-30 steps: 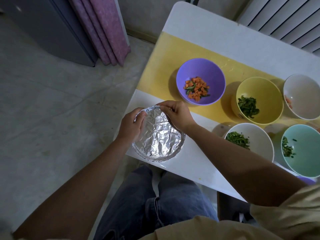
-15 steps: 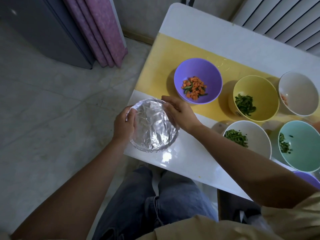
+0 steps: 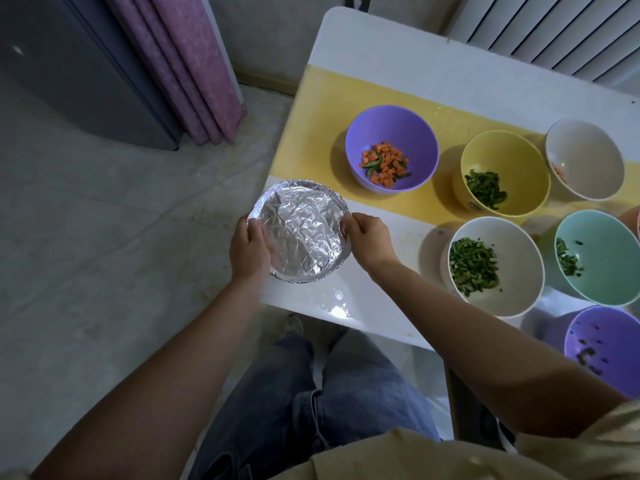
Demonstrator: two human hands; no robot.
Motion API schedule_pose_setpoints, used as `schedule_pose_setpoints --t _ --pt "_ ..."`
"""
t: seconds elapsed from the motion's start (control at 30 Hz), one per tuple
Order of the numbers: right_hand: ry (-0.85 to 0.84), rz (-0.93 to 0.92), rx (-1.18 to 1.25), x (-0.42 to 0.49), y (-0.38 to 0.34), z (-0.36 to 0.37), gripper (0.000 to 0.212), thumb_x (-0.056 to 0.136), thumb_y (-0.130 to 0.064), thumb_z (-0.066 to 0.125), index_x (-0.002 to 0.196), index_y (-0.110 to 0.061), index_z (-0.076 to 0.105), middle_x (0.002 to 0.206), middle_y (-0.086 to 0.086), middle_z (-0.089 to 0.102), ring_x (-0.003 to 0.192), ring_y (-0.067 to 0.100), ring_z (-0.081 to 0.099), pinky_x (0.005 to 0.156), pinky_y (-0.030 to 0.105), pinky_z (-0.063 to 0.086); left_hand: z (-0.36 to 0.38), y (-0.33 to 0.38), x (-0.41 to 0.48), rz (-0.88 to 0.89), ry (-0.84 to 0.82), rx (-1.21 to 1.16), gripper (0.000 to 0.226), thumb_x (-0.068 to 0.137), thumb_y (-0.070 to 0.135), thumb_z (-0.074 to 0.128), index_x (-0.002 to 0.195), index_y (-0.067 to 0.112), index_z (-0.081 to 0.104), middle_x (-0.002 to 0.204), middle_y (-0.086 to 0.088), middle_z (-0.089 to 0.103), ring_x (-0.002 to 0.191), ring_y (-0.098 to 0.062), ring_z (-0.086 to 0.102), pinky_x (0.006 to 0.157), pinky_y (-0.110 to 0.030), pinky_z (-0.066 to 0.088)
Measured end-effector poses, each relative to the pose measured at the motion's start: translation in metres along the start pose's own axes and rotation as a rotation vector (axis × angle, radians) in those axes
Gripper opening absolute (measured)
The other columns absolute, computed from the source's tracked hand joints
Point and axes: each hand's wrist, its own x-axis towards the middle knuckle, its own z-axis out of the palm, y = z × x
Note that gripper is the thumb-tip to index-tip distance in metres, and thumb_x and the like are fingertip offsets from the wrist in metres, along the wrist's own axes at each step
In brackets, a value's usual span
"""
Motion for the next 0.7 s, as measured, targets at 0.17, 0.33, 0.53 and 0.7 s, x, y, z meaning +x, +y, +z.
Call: schedule_pose_setpoints --t 0.17,0.33,0.53,0.7 --pt "0.054 0.077 -0.043 -0.008 0.010 -0.007 0.055 0.094 -0.039 0.055 0.069 0.009 0.055 0.062 0.021 0.051 0.060 0.023 0.044 0.059 0.034 0.037 -0.007 0.000 0.006 0.010 -0.036 0.088 0.030 0.101 0.020 0.039 0.105 0.000 0.061 0.106 -0.019 0.064 0.097 -0.030 0.058 0.087 -0.038 0.044" --pt "0.142 0.071 -0.056 -0.011 0.011 -0.001 0.030 0.082 -0.017 0.057 0.061 0.002 0.065 0.064 0.023 0.066 0.059 0.033 0.062 0.058 0.036 0.050 -0.010 0.004 0.005 0.032 -0.074 0.142 0.035 0.103 0.018 0.038 0.103 -0.003 0.065 0.107 -0.023 0.067 0.102 -0.034 0.061 0.084 -0.036 0.045" --pt "0.013 0.124 -0.049 -0.004 0.006 -0.011 0.032 0.090 -0.021 0.059 0.075 0.005 0.071 0.071 0.020 0.070 0.074 0.036 0.069 0.075 0.046 0.058 -0.015 0.006 0.007 0.065 -0.132 0.196 0.033 0.103 0.019 0.037 0.082 0.003 0.058 0.098 -0.030 0.065 0.096 -0.039 0.061 0.073 -0.033 0.037" --pt "0.055 0.103 -0.065 -0.007 0.003 -0.006 0.027 0.085 -0.009 0.055 0.063 0.003 0.065 0.065 0.018 0.068 0.072 0.037 0.070 0.072 0.050 0.057 -0.020 0.006 0.009 0.101 -0.158 0.248 0.032 0.103 0.017 0.037 0.081 0.004 0.057 0.079 -0.015 0.058 0.084 -0.032 0.057 0.070 -0.032 0.035"
